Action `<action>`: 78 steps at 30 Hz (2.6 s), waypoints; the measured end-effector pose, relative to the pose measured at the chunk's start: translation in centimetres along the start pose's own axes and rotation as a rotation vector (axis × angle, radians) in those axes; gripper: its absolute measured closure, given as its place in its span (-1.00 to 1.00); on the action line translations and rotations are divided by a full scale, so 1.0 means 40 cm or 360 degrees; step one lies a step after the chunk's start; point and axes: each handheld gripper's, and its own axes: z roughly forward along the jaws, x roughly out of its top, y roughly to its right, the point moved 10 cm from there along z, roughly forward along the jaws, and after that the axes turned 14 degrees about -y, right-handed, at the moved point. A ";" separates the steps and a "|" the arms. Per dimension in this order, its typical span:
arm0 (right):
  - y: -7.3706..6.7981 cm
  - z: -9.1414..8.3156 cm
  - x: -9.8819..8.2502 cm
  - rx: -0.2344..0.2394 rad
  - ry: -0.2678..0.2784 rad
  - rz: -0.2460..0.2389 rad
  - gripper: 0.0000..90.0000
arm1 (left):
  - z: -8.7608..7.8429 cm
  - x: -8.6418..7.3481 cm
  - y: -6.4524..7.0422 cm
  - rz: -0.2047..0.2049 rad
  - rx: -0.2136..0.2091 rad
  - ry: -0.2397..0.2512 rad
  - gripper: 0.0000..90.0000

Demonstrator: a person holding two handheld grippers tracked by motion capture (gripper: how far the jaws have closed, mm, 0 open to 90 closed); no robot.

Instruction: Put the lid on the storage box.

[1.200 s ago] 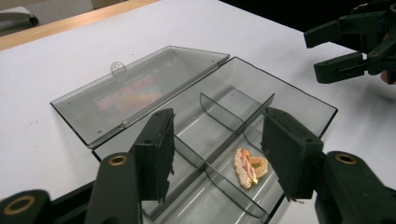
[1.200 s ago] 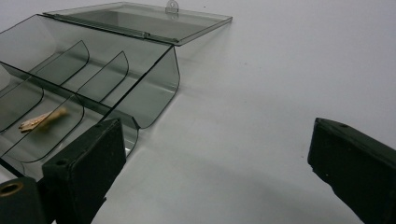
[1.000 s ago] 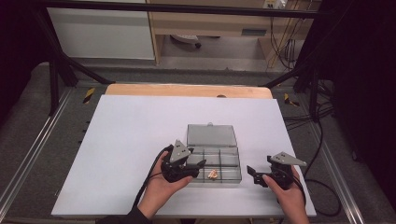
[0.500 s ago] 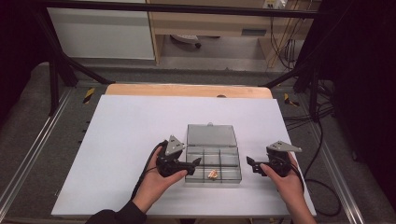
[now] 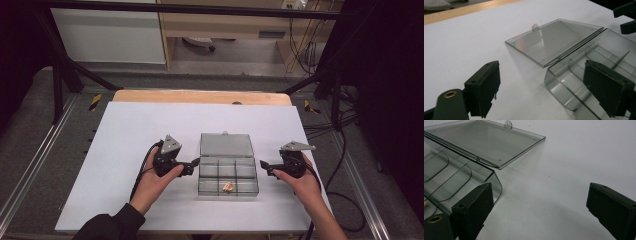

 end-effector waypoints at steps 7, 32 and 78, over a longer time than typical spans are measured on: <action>0.022 0.030 0.011 0.0014 -0.0044 -0.0029 -0.32 | 0.043 -0.008 -0.062 -0.0048 0.0007 -0.0033 -0.65; 0.033 0.117 0.052 0.0157 -0.0025 -0.0113 1.00 | 0.164 -0.025 -0.088 -0.0019 -0.0090 -0.0198 1.00; -0.010 0.135 0.123 0.0354 0.0077 -0.0186 1.00 | 0.206 0.037 -0.055 0.0026 -0.0168 -0.0173 1.00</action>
